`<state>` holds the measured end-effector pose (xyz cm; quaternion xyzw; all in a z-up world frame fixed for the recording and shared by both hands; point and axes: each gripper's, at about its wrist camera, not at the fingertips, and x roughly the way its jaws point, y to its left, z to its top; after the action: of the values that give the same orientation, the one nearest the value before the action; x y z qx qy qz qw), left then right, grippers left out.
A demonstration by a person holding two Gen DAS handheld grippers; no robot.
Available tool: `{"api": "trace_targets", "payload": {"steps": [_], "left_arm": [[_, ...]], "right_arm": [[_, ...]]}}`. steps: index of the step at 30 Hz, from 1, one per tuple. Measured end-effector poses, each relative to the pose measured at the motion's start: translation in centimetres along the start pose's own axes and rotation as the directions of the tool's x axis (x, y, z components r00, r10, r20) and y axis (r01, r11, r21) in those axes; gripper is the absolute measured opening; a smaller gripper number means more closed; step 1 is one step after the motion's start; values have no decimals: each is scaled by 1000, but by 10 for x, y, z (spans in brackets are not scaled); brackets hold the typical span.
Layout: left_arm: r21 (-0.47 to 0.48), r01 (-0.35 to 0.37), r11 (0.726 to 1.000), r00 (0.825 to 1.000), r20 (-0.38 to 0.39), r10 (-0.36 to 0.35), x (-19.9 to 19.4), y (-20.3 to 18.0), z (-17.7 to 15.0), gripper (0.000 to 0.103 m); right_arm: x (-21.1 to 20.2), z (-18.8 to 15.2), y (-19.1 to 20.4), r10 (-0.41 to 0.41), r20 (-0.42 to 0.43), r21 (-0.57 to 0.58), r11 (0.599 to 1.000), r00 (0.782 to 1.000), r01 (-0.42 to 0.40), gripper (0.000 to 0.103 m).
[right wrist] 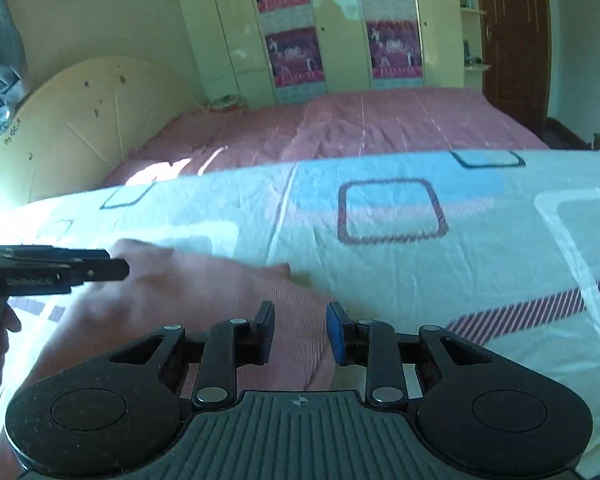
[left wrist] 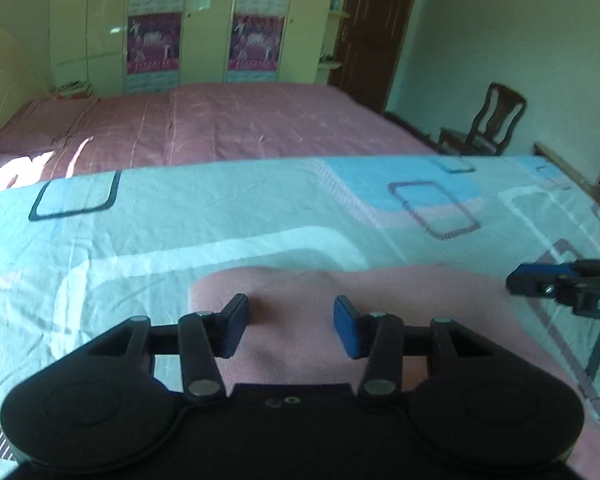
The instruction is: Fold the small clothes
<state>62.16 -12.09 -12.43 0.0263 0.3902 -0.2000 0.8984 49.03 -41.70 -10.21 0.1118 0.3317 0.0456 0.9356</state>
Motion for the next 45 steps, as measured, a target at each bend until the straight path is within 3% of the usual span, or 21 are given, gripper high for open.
{"api": "trace_targets", "payload": {"steps": [1,3,5,7,11,14,16,20,24,27,31,35,39,42,45], "left_arm": [[0,2,1000,998,-64,-2,13,3,-1,50],[-41,22,999,998,-51,-24,17,9,-2,54],[-45,14,999,1000,-27,-15,5,8,-3,51],[-22,37,999,999,32,-36,-23,4,-12,50],[4,74,997,995,67,-74,-66,-5,-42,49],[46,36,998,999,14,-37,-63,-17,-63,49],[79,4,997,1000,19,-5,-58,-25,-69,49],[71,-14,997,1000,-4,15,-65,-29,-62,49],[88,-26,996,999,27,24,-102,-33,-87,49],[43,-17,999,999,40,15,-128,-38,-111,49],[76,-69,995,997,-26,71,-133,-52,-147,50],[41,-68,997,996,-46,70,-141,-52,-170,51],[30,-93,995,994,-52,95,-147,-51,-176,60],[37,-108,993,993,-47,110,-155,-54,-176,60],[47,-129,991,992,5,129,-167,-56,-167,62]], "right_arm": [[14,4,4,-6,-39,-19,1000,999,5,29],[46,1,10,-77,-156,-99,993,985,62,29],[45,4,14,-95,-146,-139,988,985,74,30],[23,6,18,-86,-75,-131,988,993,76,30],[-18,-4,33,19,-28,-130,991,999,-23,30],[-19,-25,51,52,-102,-198,978,993,-72,30],[2,-43,61,-63,-179,-282,959,982,10,30],[-3,-44,56,-63,-159,-206,978,985,30,30],[-48,-57,74,-12,-138,-252,967,990,-23,30],[-78,-81,84,25,-149,-286,956,989,-67,30],[-84,-121,86,-47,-220,-319,947,974,-26,29],[-96,-134,78,-32,-206,-267,963,978,-24,29],[-97,-139,85,-50,-183,-299,954,982,-7,29],[-101,-139,88,-51,-169,-304,953,984,-3,29],[-123,-129,83,-18,-73,-261,965,997,-2,30]]}}
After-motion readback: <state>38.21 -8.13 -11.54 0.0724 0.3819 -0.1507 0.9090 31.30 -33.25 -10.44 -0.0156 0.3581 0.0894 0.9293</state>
